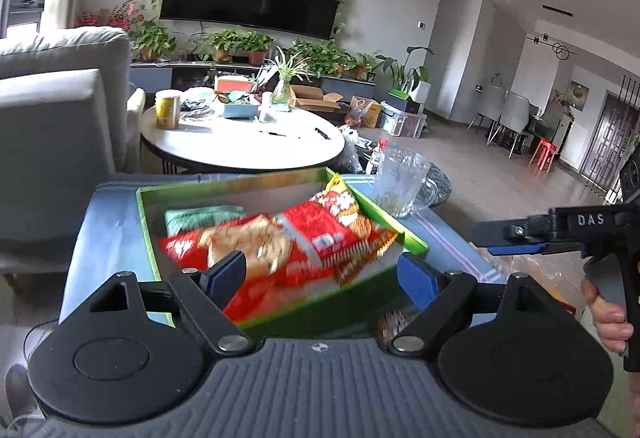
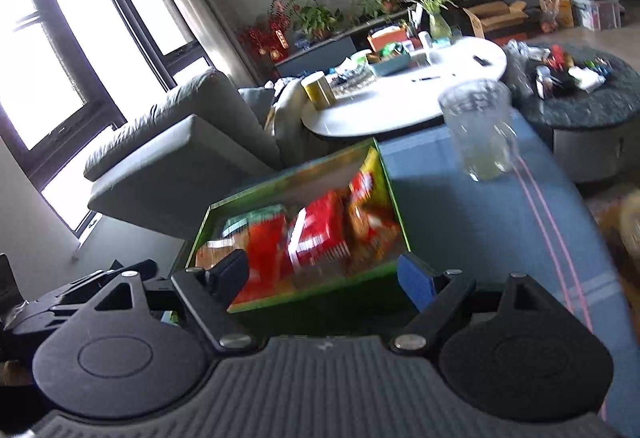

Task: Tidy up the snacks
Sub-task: 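Move both grippers back to the snack packets on the tablecloth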

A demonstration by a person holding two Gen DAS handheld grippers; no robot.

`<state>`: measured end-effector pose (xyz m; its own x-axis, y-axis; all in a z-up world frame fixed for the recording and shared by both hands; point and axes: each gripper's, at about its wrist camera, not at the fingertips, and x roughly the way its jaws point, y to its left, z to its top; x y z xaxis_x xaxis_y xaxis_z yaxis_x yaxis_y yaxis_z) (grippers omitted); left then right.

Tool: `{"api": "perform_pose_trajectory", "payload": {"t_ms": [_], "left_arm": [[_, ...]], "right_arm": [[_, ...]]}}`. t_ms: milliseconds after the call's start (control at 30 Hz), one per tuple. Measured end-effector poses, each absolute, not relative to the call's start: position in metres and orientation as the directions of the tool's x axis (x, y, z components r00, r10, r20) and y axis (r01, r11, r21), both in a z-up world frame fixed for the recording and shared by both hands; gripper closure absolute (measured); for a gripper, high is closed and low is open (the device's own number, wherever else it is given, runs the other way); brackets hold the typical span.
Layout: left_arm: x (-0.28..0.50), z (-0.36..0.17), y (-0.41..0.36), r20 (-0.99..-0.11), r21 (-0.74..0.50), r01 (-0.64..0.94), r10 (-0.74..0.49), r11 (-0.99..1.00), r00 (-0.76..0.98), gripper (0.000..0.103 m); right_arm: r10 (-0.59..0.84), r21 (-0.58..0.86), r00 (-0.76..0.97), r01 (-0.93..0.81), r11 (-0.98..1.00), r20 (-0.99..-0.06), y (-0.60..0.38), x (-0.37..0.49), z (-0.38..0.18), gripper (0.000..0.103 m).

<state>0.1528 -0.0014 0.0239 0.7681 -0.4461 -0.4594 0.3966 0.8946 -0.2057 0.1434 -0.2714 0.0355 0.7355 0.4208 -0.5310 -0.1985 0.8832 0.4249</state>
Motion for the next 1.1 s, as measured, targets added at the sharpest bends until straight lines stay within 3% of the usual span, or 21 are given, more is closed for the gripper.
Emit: {"api": "perform_pose_trajectory", "payload": {"t_ms": [500,667,767,1100], "left_arm": [[0.075,-0.006,0.022,-0.548,-0.162,0.270,-0.314,0.949,0.775,0.021],[0.064,-0.014,0.014,-0.575,-0.119,0.264,-0.283,0.957,0.768,0.021],[0.063,-0.020,0.011,-0.636,-0.086,0.210,-0.215,0.974,0.741,0.021],[0.063,-0.035,0.019,-0.710,-0.123,0.104,-0.161,0.987,0.685,0.021]], "right_arm": [[0.523,0.449,0.677,-0.306,0.840,-0.518,-0.244,0.078,0.016,0.041],[0.508,0.428,0.678,-0.302,0.852,-0.531,-0.243,0.066,0.012,0.039],[0.492,0.429,0.688,-0.281,0.859,-0.534,-0.249,0.057,0.009,0.039],[0.393,0.300,0.699,-0.259,0.918,-0.597,-0.258,0.035,-0.004,0.038]]}}
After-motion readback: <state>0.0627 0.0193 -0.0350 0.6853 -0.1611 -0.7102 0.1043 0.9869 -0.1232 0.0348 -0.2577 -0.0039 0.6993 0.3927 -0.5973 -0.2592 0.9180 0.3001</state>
